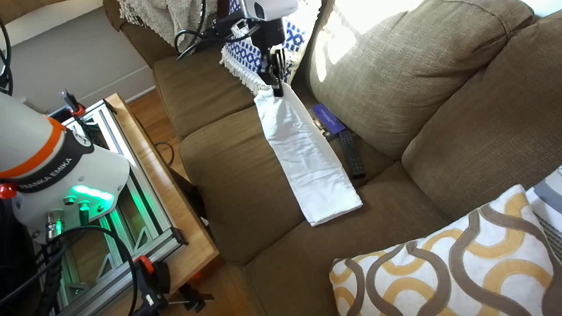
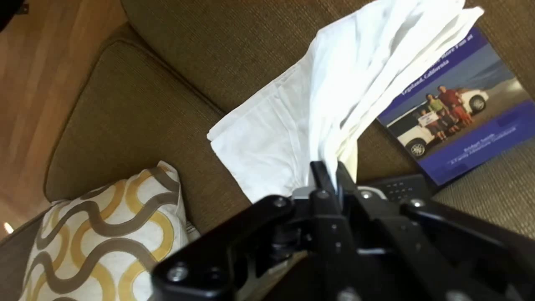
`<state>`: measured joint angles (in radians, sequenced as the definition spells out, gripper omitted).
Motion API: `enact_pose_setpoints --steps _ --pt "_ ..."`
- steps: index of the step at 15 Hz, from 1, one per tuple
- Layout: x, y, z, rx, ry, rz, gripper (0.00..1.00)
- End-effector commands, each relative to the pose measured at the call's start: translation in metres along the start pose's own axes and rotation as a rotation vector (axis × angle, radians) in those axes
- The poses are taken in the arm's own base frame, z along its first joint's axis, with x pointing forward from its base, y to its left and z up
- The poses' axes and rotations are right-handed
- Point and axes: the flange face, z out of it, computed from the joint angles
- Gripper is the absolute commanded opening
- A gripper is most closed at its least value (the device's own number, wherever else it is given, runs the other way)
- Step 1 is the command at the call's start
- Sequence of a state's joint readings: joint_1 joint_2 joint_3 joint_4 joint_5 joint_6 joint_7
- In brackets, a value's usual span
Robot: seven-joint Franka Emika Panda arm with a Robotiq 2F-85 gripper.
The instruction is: Hang the white towel on the backrest of the sofa
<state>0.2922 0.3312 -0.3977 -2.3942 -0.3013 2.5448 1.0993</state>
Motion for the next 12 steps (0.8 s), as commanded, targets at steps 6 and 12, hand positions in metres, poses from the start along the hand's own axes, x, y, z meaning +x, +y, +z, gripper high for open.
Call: enact_pose_setpoints --steps 6,12 --pt "0.009 0.034 -0.025 0.034 0.045 0.095 0.05" --pt "0.009 0.031 -0.024 0.029 0.053 0.098 0.01"
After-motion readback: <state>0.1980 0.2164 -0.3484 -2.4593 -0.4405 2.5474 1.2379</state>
